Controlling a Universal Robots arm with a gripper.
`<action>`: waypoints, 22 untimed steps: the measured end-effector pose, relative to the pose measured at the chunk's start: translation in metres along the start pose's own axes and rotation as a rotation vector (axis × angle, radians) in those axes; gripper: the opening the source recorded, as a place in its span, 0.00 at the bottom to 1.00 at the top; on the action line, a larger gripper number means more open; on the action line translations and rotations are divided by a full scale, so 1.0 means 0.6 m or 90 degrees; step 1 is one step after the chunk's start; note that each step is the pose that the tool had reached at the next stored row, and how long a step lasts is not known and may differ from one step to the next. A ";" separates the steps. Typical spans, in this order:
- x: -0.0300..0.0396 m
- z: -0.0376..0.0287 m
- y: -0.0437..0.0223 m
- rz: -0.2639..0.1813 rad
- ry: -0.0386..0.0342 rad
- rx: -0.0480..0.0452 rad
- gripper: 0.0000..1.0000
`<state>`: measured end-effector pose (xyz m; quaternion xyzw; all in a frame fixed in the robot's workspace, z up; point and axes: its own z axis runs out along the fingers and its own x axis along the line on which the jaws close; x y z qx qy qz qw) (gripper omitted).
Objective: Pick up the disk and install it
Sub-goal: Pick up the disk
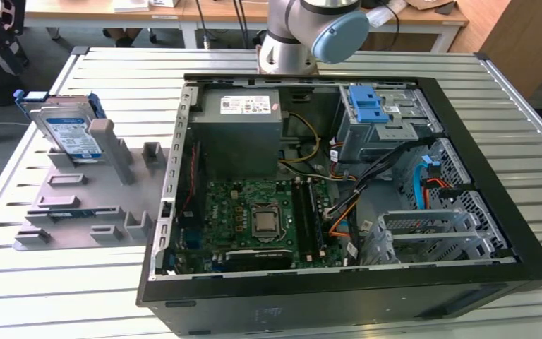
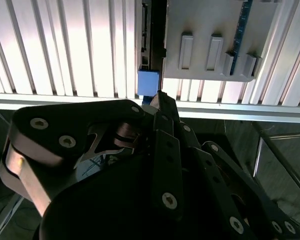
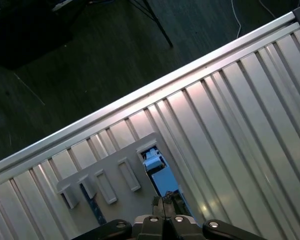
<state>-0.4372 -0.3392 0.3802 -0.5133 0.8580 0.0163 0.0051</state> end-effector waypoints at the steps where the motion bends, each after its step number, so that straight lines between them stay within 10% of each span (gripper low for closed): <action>1: 0.000 0.000 0.000 -0.003 0.0001 -0.0001 0.11; 22: 0.000 0.000 0.000 -0.055 0.0012 -0.0014 0.11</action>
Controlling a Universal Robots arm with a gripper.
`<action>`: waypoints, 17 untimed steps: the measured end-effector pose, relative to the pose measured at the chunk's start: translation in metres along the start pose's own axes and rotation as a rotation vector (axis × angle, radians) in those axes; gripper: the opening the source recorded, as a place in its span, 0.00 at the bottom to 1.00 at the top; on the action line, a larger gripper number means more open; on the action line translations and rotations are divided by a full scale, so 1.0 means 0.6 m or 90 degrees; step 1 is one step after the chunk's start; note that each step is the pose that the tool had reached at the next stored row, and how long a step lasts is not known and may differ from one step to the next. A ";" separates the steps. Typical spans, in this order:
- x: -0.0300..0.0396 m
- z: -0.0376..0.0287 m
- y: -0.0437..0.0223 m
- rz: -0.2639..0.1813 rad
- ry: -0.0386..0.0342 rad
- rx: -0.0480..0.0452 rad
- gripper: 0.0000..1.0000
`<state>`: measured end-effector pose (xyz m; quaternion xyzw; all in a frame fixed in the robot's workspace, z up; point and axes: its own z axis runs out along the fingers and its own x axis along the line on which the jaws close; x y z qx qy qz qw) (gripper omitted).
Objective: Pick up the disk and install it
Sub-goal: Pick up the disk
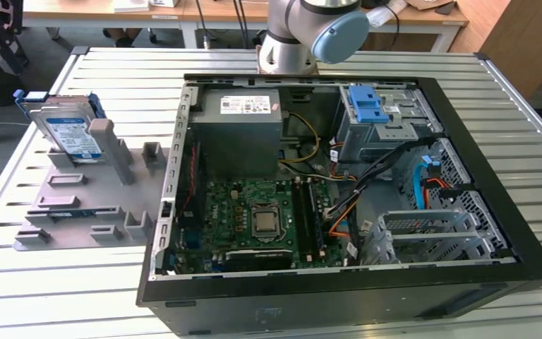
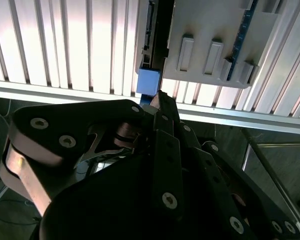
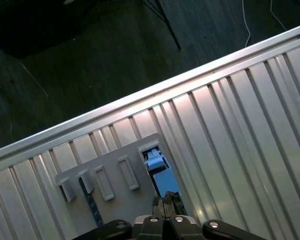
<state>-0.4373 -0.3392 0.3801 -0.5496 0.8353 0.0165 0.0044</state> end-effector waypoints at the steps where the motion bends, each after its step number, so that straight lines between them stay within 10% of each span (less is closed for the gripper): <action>1: 0.000 0.000 0.000 -0.002 0.0001 -0.0001 0.11; 17: 0.000 0.000 0.000 -0.033 0.0008 -0.0009 0.11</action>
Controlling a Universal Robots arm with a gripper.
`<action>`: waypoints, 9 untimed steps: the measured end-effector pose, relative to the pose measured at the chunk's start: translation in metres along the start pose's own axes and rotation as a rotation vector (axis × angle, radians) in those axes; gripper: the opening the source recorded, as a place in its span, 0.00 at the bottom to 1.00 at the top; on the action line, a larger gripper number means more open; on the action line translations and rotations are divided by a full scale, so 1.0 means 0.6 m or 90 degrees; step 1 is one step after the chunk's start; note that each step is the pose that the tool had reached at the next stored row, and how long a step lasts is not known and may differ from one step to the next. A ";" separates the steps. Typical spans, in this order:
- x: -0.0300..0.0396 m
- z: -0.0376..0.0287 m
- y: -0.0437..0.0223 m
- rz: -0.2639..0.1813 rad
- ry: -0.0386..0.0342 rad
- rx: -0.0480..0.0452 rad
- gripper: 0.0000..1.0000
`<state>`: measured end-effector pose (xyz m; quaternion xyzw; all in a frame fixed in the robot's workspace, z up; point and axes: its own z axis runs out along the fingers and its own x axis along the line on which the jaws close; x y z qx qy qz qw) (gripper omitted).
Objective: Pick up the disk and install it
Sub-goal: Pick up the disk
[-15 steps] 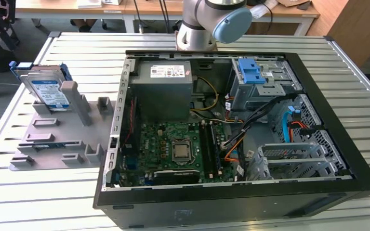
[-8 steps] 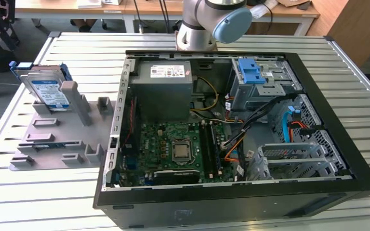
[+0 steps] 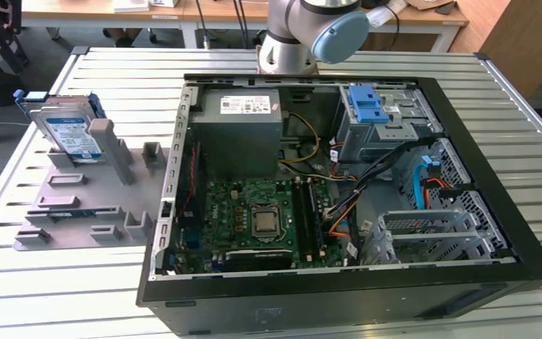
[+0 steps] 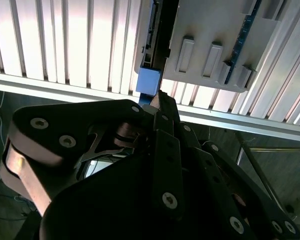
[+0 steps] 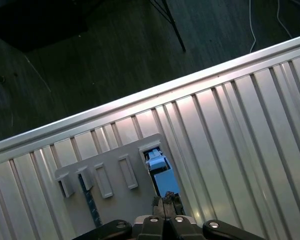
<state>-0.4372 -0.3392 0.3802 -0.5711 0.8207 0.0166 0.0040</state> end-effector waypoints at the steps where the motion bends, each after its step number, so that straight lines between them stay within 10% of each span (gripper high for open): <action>1: 0.000 0.000 0.000 0.000 0.0000 0.0000 0.11; 9: 0.000 0.000 0.000 -0.003 0.0001 -0.0001 0.11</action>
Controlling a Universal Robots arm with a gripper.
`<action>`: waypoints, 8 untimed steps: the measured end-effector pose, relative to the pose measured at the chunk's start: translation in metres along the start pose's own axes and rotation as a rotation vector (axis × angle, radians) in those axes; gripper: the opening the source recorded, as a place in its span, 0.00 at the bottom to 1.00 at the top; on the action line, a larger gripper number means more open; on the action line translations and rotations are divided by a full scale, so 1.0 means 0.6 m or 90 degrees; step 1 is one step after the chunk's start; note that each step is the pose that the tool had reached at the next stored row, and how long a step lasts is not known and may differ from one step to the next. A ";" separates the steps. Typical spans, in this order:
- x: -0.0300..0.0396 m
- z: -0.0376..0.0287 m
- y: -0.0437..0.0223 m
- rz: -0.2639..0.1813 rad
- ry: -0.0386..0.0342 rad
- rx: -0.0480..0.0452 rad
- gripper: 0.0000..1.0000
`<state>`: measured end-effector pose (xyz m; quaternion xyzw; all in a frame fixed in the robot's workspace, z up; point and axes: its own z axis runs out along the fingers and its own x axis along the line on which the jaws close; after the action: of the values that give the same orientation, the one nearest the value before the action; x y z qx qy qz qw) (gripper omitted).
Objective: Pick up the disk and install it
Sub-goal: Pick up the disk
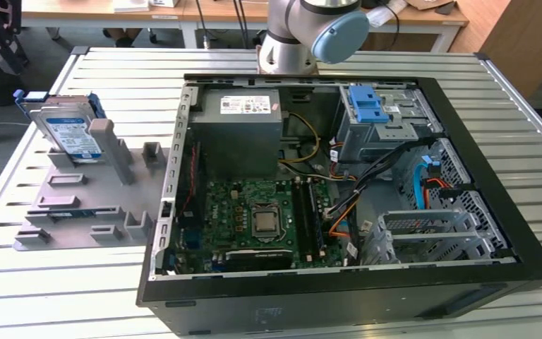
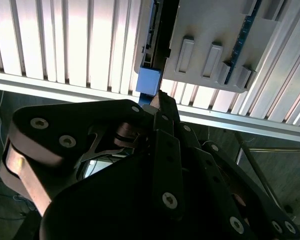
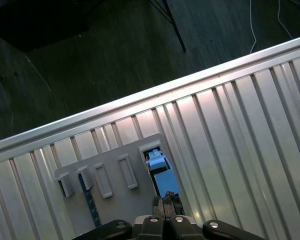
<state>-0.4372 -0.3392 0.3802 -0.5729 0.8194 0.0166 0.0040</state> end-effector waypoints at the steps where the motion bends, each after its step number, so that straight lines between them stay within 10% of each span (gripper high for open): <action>1: 0.000 0.000 0.000 0.000 0.0000 0.0000 0.11; 8: 0.000 0.000 0.000 -0.005 0.0001 -0.0001 0.11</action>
<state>-0.4373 -0.3392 0.3802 -0.5758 0.8174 0.0166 0.0039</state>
